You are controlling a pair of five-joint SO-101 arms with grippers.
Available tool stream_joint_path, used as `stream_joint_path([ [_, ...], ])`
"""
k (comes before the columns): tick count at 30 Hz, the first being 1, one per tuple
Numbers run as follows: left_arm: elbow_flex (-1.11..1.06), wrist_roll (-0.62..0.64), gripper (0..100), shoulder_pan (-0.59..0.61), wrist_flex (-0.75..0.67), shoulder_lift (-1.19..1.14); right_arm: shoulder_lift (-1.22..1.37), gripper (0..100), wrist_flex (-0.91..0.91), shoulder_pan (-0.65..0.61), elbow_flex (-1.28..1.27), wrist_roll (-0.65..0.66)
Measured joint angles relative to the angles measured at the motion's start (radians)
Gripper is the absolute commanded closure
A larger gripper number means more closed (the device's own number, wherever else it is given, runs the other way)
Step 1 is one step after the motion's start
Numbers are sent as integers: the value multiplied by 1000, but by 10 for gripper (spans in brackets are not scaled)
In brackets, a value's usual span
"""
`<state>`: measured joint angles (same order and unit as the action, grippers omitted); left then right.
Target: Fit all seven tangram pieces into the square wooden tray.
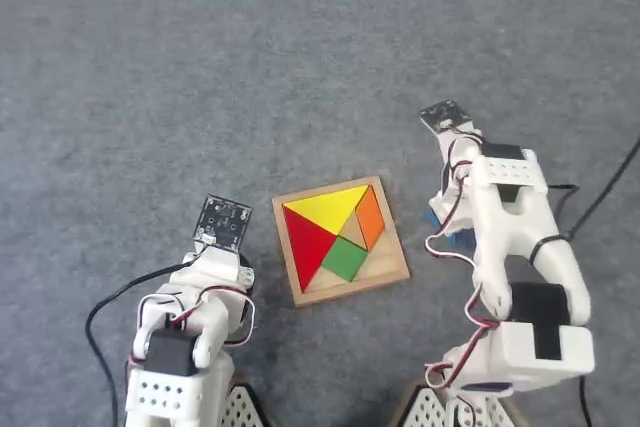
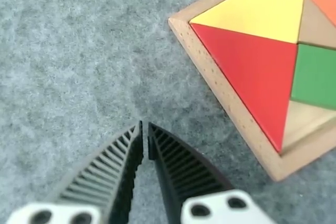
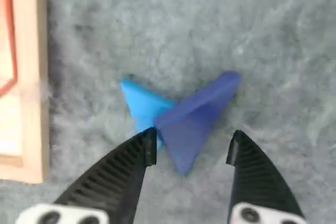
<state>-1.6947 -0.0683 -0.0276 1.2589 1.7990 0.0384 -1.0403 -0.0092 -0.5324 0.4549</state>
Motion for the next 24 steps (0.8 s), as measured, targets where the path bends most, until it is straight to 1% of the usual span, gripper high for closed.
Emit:
stream_joint_path([
  [5, 0, 0, 981, 2, 0, 0, 0, 808, 25, 6, 0, -15],
  [11, 0, 0, 981, 2, 0, 0, 5, 812, 58, 6, 0, -87],
  [15, 0, 0, 981, 0, 0, 0, 49, 813, 61, 3, 8, -101],
  [21, 0, 0, 981, 2, 0, 0, 58, 913, 61, 8, 23, -101],
  [24, 0, 0, 981, 2, 0, 0, 66, 920, 61, 14, 40, -104],
])
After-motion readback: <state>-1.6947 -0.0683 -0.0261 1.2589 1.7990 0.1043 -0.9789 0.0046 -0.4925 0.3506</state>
